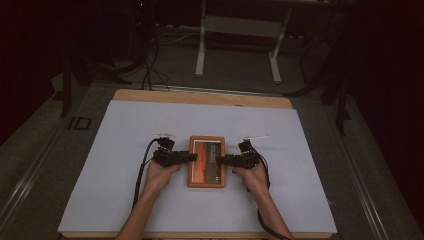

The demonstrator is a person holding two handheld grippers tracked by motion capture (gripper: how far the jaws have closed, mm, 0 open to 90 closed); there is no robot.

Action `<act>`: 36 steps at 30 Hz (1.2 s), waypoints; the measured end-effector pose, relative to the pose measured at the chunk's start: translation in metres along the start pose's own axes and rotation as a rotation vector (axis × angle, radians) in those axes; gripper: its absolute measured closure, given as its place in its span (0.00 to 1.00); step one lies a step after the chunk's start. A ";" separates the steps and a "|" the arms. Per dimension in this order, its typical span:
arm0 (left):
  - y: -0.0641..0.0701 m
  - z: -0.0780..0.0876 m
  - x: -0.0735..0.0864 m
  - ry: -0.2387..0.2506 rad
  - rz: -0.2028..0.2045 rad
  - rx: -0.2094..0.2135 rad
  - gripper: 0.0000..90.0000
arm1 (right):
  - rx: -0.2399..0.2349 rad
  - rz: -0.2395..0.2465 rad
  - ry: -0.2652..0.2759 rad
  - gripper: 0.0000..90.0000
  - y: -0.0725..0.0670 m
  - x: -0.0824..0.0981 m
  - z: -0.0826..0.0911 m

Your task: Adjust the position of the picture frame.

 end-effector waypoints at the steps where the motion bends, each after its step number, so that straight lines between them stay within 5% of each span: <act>1: 0.000 0.000 0.000 -0.001 -0.001 0.004 0.58 | 0.001 0.001 -0.002 0.58 0.000 0.000 0.001; 8: 0.001 0.001 0.000 -0.014 -0.023 -0.011 0.57 | -0.011 0.020 -0.003 0.58 0.002 0.002 0.002; 12: 0.003 0.009 0.002 0.006 -0.080 -0.045 0.57 | 0.051 0.088 0.011 0.62 -0.001 -0.001 0.009; 20: 0.009 0.030 0.006 0.063 -0.138 -0.084 0.58 | 0.087 0.215 0.051 0.60 -0.012 -0.008 0.019; 29: 0.012 0.023 0.008 0.041 -0.172 -0.086 0.62 | 0.104 0.284 0.082 0.61 -0.022 -0.014 0.018; 36: 0.019 0.030 0.009 0.050 -0.211 -0.116 0.62 | 0.177 0.339 0.113 0.72 -0.023 -0.021 0.021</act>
Point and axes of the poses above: each handheld gripper's, and its own axes: z roughly backward along the jaws, x roughly out of its underside, y roughly to its right, the point moved 3 cm from there along -z, roughly forward along the jaws, and after that the axes turned 3 degrees about y, right-handed, at the moved point
